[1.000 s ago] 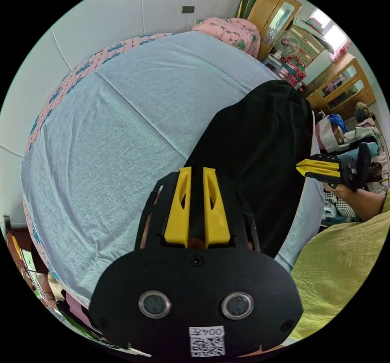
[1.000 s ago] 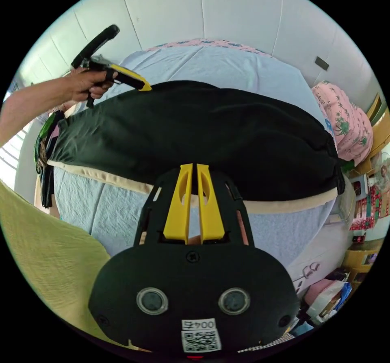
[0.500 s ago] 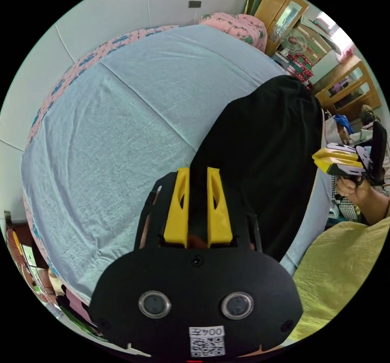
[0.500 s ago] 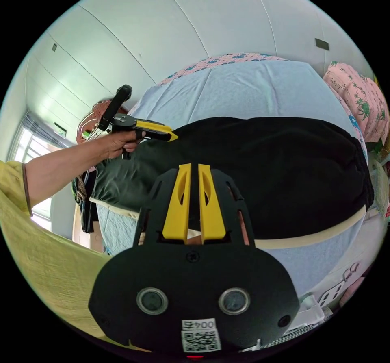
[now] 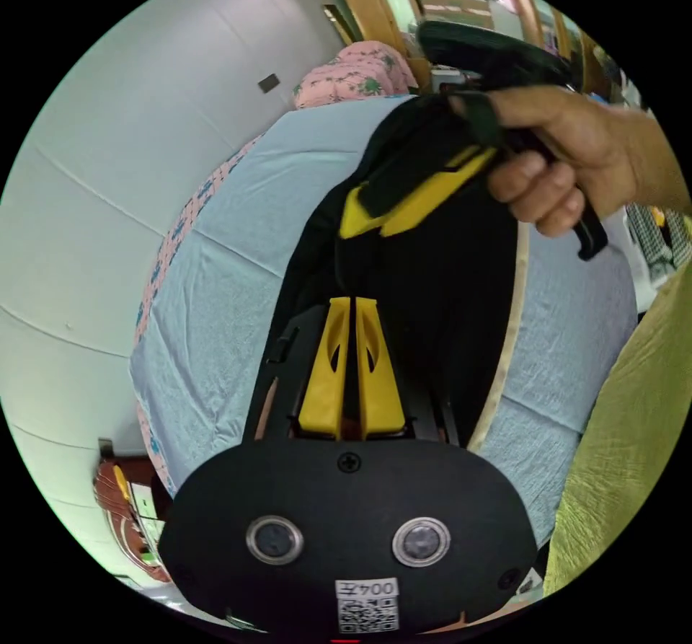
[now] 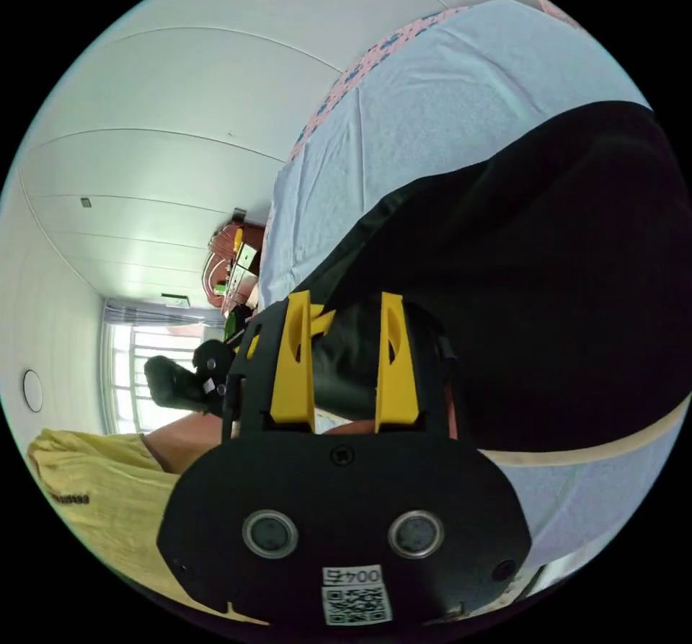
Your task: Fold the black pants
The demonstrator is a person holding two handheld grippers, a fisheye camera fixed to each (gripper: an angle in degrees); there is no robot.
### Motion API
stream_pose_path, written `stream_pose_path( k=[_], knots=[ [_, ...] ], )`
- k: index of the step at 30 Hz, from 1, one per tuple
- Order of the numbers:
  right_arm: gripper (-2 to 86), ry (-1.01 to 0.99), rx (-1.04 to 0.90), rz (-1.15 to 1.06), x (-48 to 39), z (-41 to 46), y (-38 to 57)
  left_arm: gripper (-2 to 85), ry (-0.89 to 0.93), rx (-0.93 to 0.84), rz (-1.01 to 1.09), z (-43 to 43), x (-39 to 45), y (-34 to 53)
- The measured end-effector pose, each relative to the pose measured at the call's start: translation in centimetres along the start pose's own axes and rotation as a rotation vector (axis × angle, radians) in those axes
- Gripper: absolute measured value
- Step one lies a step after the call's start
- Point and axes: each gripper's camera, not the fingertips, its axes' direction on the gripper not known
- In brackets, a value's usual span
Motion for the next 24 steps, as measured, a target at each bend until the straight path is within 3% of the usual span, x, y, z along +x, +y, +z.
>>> stream_pose_path(
  k=[3, 8, 10, 12, 13, 15, 17, 24],
  knots=[
    [1.0, 0.105, -0.041, 0.024, 0.9, 1.9, -1.3, 2.3, 0.005, -0.020, 0.052, 0.9, 0.9, 0.0],
    [-0.5, 0.077, 0.010, 0.006, 2.0, 1.8, -1.7, 3.6, 0.161, 0.035, -0.124, 0.0, -7.4, 0.7],
    [-0.7, 0.081, 0.017, -0.014, 2.1, 1.6, -1.7, 4.0, 0.286, 0.096, -0.350, -0.1, -13.4, 1.5],
    [-0.7, 0.088, 0.021, -0.041, 2.0, 1.9, -1.7, 5.7, 0.547, 0.110, -0.612, 2.6, -20.7, 1.3],
    [-0.7, 0.092, 0.023, -0.046, 1.9, 2.1, -1.7, 6.6, 0.617, 0.087, -0.660, 3.9, -22.1, 1.0],
    [-0.7, 0.110, 0.035, -0.070, 1.5, 2.6, -1.7, 10.3, 0.930, -0.064, -0.794, 10.6, -25.5, -1.2],
    [-0.7, 0.130, 0.041, -0.095, 1.1, 2.9, -1.8, 12.1, 1.076, -0.137, -0.843, 14.9, -26.6, -2.6],
    [-0.4, 0.243, 0.030, -0.231, -1.1, 5.1, -1.9, 16.1, 1.284, -0.299, -0.958, 24.0, -29.4, -6.1]
  ],
)
